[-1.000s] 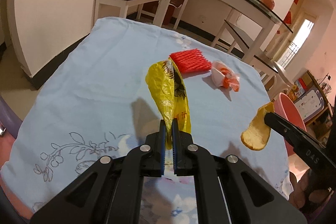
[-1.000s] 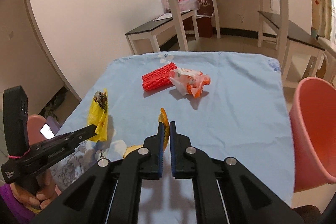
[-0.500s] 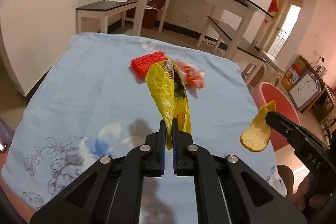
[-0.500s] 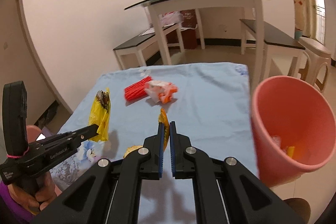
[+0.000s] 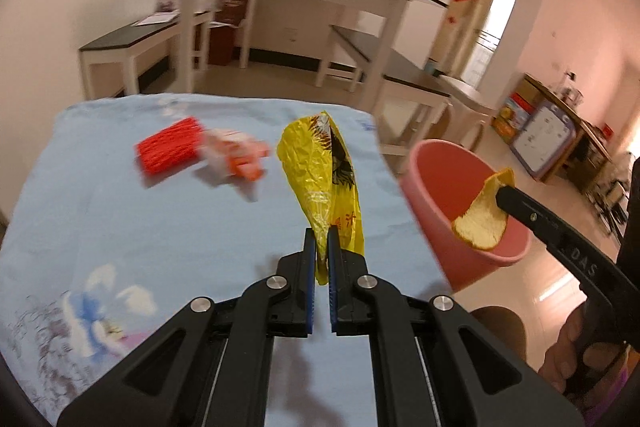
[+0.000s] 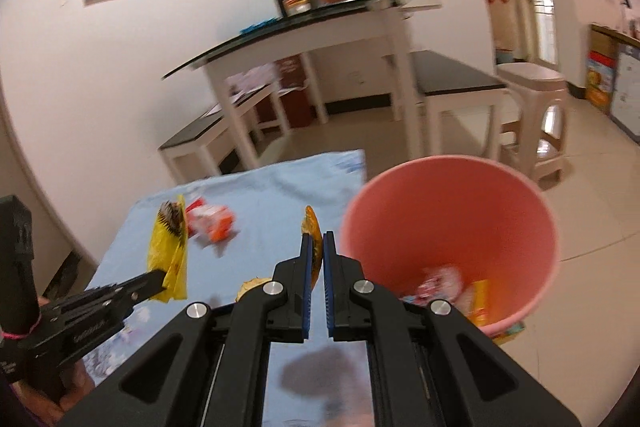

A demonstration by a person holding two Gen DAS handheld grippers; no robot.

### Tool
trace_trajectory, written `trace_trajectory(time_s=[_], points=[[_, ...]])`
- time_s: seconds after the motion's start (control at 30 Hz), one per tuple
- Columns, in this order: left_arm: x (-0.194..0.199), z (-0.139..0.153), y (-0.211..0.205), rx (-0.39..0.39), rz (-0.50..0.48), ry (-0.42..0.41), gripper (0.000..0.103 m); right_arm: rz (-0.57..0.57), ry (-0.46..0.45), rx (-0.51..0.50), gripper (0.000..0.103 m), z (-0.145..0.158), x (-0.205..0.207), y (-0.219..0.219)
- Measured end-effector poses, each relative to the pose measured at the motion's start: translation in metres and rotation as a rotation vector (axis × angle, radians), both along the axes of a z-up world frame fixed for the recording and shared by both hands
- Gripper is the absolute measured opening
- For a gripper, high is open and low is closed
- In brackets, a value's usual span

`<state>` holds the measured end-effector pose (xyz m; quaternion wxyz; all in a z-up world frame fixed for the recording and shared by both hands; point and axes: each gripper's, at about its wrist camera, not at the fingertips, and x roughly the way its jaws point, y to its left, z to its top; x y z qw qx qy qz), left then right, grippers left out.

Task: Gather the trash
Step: 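Carry both items over the pink bucket and open both grippers to drop them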

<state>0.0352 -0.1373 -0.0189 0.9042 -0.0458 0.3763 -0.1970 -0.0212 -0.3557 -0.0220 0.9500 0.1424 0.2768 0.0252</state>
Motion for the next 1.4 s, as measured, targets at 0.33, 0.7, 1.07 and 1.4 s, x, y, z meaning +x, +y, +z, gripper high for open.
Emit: trace_trajectory(time_s=[0.33,0.7,1.07,1.4], points=[[0.011,0.007,-0.078,-0.038,-0.173,0.015,0.005,-0.188,-0.012,-0.032,0.005,-0.007,-0.006,-0.069],[0.029,-0.019,-0.139,-0.013,-0.254,0.077,0.005,-0.255,0.039,-0.024,0.005,-0.033,-0.001,-0.11],[0.032,-0.036,-0.153,0.024,-0.276,0.088,0.028,-0.268,0.083,-0.01,0.025,-0.05,0.006,-0.118],[0.026,-0.021,-0.141,-0.04,-0.277,0.056,0.044,-0.263,0.059,-0.024,0.038,-0.038,0.0,-0.109]])
